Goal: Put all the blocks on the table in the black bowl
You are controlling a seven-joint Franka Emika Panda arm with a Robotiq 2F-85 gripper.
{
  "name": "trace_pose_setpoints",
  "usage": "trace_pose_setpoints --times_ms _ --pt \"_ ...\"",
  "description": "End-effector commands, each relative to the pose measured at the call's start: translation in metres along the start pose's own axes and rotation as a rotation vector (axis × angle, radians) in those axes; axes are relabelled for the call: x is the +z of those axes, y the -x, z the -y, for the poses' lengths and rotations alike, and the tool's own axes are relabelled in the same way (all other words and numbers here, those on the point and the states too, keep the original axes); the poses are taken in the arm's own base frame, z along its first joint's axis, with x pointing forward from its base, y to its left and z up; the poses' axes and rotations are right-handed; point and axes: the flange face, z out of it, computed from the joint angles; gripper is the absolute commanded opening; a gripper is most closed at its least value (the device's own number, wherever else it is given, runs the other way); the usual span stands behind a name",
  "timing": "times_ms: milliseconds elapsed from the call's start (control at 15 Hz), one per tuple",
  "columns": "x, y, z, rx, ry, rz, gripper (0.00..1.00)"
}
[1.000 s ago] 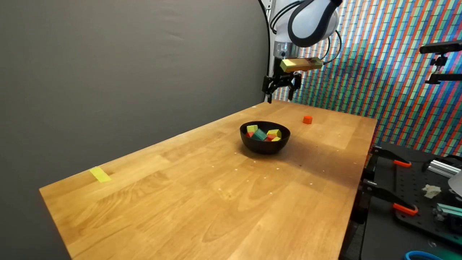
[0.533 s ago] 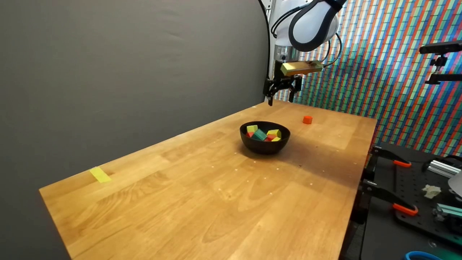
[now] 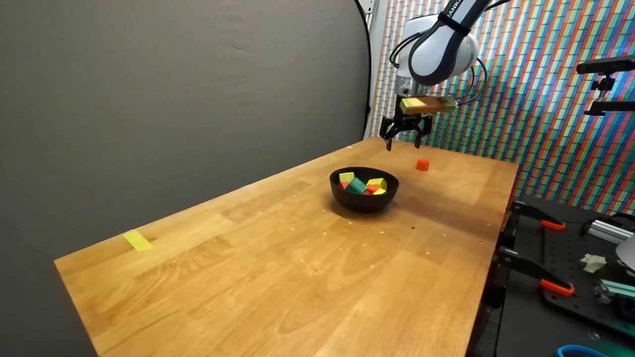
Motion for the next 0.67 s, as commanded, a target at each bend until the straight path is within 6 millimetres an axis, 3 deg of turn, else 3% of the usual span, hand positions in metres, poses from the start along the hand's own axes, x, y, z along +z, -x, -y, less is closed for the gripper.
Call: trace_pose_setpoints --times_ms 0,133,267,333,600 --pt "0.029 -0.014 -0.043 0.035 -0.011 -0.054 1.00" --pt "0.047 -0.020 -0.061 0.009 0.051 -0.095 1.00" --pt "0.043 -0.011 -0.070 -0.089 0.070 -0.024 1.00" --pt "0.051 -0.015 -0.069 -0.013 0.071 -0.040 1.00" --pt "0.055 -0.013 -0.070 -0.017 0.074 -0.031 1.00"
